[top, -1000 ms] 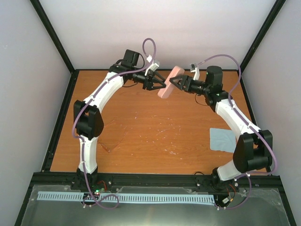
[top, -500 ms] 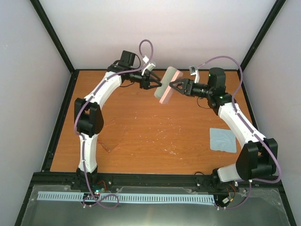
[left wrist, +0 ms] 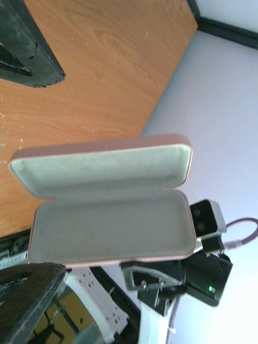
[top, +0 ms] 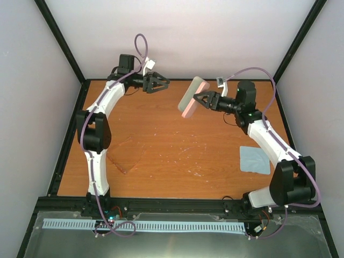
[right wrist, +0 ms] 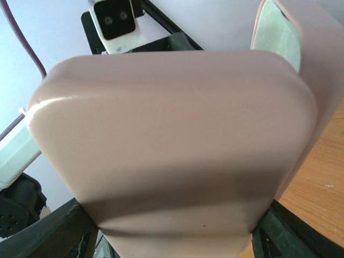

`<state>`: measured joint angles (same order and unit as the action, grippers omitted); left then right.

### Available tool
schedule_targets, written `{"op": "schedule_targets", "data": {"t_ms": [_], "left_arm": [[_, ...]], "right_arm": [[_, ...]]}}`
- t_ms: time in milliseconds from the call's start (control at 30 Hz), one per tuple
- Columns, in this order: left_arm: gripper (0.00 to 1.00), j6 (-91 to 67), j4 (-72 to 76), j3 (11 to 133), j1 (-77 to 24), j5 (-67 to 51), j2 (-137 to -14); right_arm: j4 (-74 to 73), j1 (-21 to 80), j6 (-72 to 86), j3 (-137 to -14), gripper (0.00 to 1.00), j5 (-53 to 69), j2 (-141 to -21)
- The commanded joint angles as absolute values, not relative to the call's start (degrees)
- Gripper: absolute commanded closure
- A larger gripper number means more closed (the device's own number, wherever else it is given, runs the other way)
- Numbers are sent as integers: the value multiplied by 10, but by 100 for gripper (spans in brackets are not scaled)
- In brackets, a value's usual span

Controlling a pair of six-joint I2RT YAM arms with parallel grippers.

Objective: Organize the sunglasses
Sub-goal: Open the sunglasses case at the center of the board.

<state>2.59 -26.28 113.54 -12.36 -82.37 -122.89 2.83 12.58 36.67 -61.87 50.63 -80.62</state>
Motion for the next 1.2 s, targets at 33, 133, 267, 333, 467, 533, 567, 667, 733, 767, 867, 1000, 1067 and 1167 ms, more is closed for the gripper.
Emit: {"op": "schedule_targets", "data": {"t_ms": [33,133,267,333,467,533,567,667,733,767,867,1000,1067,1167], "left_arm": [[14,5,-265,1102,-127,-963,-1204],[15,68,-331,1097,-129,-947,-1210],[15,133,-389,1106,-142,-898,-1221],[15,122,-374,1100,-144,-898,-1230],[15,122,-369,1112,-157,-884,-1245],[14,125,-369,1115,-164,-872,-1248],[13,122,-363,1112,-167,-869,-1248],[12,107,-338,1102,-173,-842,-1251],[12,90,-317,1100,-173,-842,-1253],[13,82,-308,1101,-173,-842,-1254],[18,56,-282,1102,-174,-844,-1255],[38,26,-251,1102,-176,-842,-1255],[48,18,-245,1102,-177,-843,-1255],[58,17,-245,1102,-179,-844,-1255]], "right_arm": [[120,127,393,-626,97,491,-814],[132,127,404,-635,97,500,-822],[144,127,414,-641,97,513,-827],[145,127,416,-647,97,517,-830],[147,130,419,-659,97,518,-835],[150,131,420,-665,97,517,-837],[152,131,422,-669,97,517,-839],[155,135,426,-678,97,520,-845],[152,135,424,-684,97,523,-849],[151,135,424,-685,97,524,-850],[150,142,423,-685,97,523,-852],[150,151,424,-686,97,522,-855],[149,150,423,-688,97,522,-856],[145,152,421,-689,97,521,-857]]}}
